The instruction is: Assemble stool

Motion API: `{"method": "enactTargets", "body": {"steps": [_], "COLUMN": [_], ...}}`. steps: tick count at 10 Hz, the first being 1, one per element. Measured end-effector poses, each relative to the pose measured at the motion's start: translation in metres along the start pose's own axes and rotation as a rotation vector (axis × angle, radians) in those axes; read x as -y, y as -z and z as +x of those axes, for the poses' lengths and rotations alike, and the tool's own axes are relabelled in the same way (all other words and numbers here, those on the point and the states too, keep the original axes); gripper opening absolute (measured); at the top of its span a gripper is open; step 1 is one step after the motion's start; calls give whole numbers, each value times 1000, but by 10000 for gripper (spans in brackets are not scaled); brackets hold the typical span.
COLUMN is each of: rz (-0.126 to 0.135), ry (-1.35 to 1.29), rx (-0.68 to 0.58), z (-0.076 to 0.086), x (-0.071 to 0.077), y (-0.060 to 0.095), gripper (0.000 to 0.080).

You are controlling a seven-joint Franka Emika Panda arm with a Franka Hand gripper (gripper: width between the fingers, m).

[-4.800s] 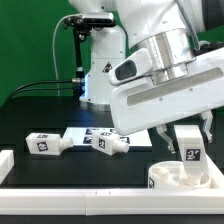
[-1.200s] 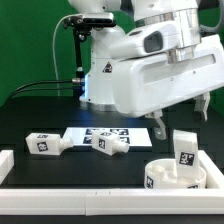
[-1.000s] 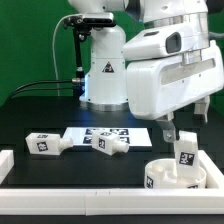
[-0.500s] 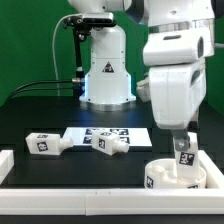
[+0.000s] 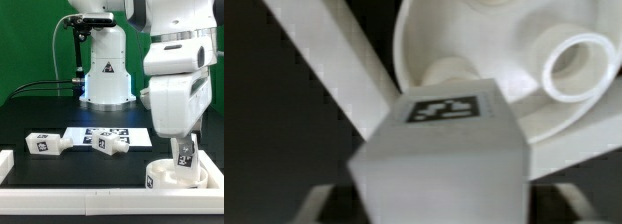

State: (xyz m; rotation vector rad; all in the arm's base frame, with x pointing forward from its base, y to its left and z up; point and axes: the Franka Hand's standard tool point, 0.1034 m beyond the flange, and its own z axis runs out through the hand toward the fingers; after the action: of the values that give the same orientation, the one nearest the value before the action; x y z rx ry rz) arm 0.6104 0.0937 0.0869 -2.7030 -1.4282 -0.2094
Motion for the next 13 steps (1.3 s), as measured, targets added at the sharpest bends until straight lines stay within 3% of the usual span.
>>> {"method": "enactTargets", "body": {"steps": [5, 7, 11, 13], "rz": [25, 10, 13, 0], "ry": [-601, -884, -1135, -1388], "rx": [-54, -99, -99, -100], "z": [3, 13, 9, 5], "x": [-1, 3, 0, 0], "y": [0, -2, 0, 0], "gripper": [333, 333, 334, 335]}}
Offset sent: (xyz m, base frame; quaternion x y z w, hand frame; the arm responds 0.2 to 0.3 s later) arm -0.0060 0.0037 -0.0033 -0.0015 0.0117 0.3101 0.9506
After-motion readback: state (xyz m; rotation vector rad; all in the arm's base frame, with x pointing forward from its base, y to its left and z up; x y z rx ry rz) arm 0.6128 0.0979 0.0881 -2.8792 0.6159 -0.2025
